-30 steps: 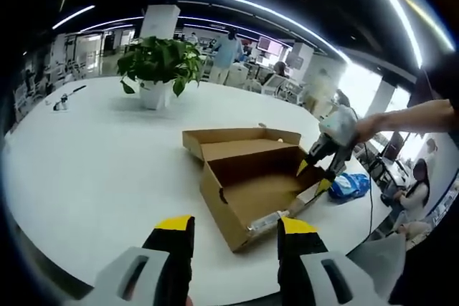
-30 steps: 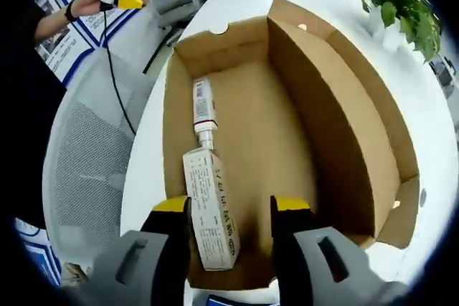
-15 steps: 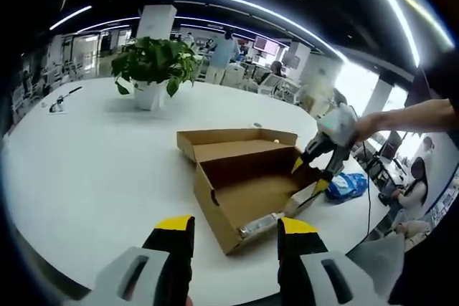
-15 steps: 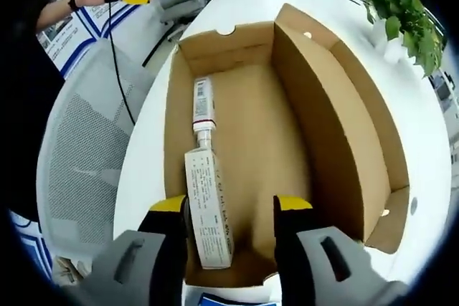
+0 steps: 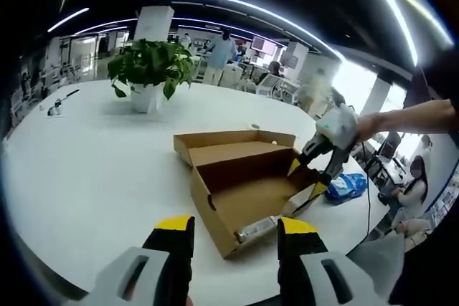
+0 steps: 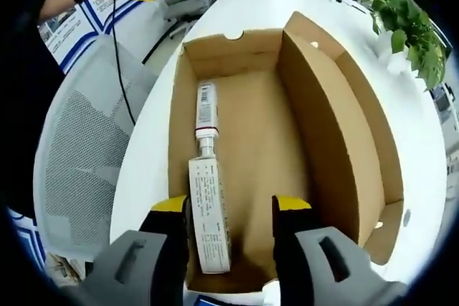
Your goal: Operate the shoe box by opening the lid, removing the specified soft item, and placing it in the target area until the item is outside and the box remains undamaged.
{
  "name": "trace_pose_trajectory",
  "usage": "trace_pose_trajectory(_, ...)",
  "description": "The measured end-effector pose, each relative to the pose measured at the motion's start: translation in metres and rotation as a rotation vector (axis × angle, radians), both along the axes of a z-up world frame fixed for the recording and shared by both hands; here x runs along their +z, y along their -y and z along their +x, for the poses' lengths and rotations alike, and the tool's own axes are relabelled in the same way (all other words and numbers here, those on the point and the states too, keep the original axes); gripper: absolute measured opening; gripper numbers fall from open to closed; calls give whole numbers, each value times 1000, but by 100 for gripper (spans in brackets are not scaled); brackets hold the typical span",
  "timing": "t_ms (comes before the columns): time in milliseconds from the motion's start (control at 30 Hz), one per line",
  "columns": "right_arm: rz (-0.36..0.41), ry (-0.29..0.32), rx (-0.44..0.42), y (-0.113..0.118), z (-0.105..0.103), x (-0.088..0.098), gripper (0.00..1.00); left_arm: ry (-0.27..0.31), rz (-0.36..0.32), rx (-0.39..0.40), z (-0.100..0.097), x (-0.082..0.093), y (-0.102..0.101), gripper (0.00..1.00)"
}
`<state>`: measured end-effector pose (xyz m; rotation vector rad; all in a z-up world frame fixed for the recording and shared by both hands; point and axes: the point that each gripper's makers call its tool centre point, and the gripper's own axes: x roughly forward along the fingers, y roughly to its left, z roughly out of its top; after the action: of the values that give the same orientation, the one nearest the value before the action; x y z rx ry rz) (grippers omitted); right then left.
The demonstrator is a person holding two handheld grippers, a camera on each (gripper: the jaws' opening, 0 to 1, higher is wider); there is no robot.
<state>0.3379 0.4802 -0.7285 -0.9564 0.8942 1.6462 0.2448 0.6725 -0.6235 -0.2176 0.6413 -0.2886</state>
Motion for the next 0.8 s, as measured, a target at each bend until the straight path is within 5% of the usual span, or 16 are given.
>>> trace_pose_trajectory(233, -61, 69, 76, 1, -2, -16, 42, 3, 3, -13, 1, 4, 9, 47)
trace_pose_trajectory(800, -180, 123, 77, 12, -2, -42, 23, 10, -2, -9, 3, 7, 8, 47)
